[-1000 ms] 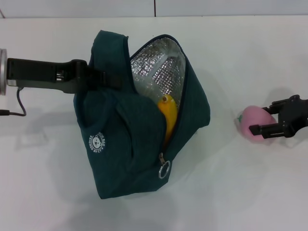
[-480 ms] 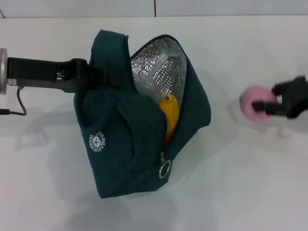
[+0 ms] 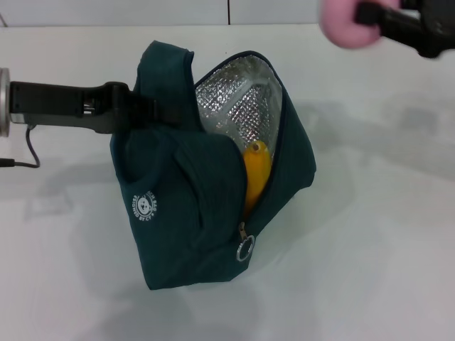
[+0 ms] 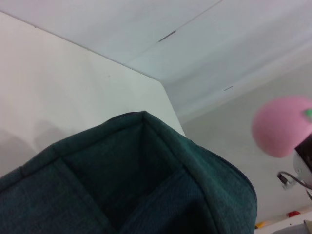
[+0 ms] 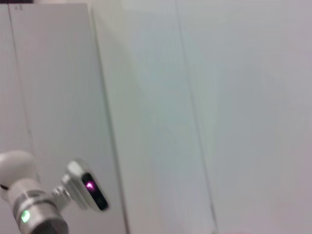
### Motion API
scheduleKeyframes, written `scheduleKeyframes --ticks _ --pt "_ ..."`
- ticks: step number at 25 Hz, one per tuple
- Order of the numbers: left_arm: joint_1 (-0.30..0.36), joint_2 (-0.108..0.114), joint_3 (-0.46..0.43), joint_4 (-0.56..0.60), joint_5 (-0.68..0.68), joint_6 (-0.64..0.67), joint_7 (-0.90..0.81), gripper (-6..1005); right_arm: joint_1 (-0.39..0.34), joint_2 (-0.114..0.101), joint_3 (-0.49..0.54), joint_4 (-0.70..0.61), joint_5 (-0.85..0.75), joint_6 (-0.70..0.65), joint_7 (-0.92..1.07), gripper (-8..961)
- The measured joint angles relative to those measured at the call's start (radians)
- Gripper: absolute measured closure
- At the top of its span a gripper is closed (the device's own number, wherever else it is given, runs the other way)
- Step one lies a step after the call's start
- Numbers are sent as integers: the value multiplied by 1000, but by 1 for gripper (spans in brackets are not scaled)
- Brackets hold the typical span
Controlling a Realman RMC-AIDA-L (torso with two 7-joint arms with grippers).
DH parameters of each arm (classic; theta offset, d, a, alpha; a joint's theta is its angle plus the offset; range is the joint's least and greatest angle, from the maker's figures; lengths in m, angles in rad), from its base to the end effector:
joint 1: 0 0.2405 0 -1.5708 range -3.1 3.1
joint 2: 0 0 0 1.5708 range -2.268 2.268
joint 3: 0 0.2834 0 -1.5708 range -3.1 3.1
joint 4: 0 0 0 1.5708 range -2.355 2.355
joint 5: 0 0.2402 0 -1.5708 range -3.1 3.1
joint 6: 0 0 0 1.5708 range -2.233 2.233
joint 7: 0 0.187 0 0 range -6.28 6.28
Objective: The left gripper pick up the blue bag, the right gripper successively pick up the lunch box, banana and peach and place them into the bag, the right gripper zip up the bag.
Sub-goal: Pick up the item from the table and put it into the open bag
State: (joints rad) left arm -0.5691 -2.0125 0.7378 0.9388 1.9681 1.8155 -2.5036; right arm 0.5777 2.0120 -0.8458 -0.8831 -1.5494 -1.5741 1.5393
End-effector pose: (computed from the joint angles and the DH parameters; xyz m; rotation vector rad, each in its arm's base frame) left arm -0.2283 0.3854 0.0216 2.4594 1.6845 0.7039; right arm 0.1776 0.4314 0.0419 -2.5796 0.3167 1.0747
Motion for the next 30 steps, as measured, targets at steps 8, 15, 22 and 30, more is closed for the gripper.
scheduleKeyframes --ticks 8,15,22,30 --pt "-1 -9 0 0 0 -5 0 962 216 6 -105 306 -1 78 -69 695" --pt "3 -15 0 0 -1 -14 4 962 235 12 -271 320 12 147 -71 753" --pt "5 -15 0 0 -2 -17 5 962 210 6 -270 323 49 150 -57 755" --pt "5 -14 0 0 -2 -18 5 962 206 5 -281 324 40 149 -44 512"
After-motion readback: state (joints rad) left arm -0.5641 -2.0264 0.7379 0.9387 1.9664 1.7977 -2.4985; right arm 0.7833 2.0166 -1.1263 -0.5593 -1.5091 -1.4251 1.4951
